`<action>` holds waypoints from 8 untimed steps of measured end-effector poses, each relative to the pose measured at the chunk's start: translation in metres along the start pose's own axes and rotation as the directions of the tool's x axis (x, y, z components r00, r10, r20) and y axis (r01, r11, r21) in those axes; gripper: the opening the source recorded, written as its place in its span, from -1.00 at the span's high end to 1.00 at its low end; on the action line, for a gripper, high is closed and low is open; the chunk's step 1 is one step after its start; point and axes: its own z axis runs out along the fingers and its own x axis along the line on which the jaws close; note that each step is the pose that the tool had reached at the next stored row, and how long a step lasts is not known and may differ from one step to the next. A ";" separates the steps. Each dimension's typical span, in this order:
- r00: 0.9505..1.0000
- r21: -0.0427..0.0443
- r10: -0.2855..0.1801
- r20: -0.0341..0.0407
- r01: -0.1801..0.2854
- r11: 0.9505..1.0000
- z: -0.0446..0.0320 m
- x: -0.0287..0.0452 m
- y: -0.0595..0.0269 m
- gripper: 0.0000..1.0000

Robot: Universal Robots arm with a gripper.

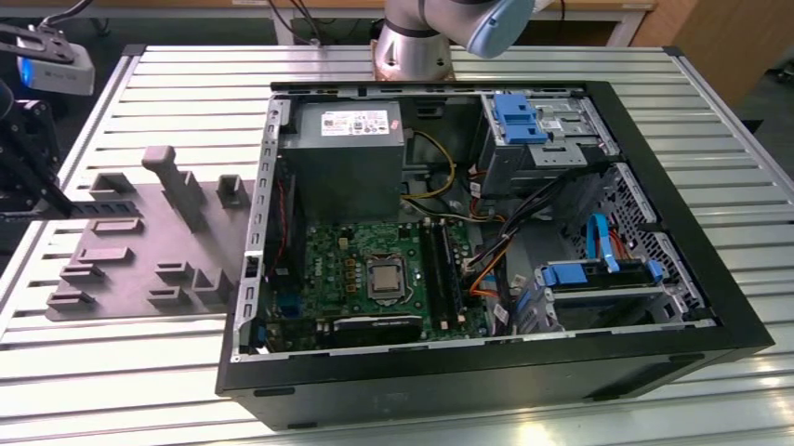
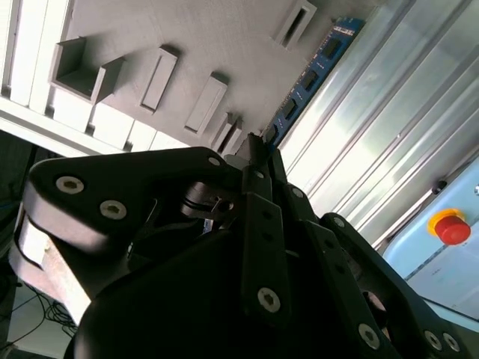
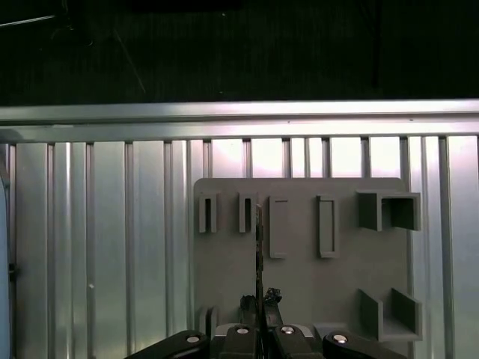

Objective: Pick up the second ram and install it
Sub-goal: 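Pick up the second ram and move it above second insertion slot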

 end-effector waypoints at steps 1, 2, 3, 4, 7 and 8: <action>1.000 0.000 0.000 0.000 0.000 1.000 -0.0006 -0.0001 0.0000 0.73; 1.000 0.000 0.000 0.000 0.000 1.000 -0.0011 -0.0001 0.0000 0.73; 1.000 0.000 0.000 -0.001 0.000 1.000 -0.0017 -0.0002 0.0000 0.73; 1.000 0.000 0.000 -0.001 0.000 1.000 -0.0022 -0.0002 0.0000 0.73; 1.000 0.000 0.000 -0.001 0.000 1.000 -0.0038 -0.0004 0.0000 0.73; 1.000 0.000 0.000 -0.002 0.000 1.000 -0.0044 -0.0005 0.0000 0.73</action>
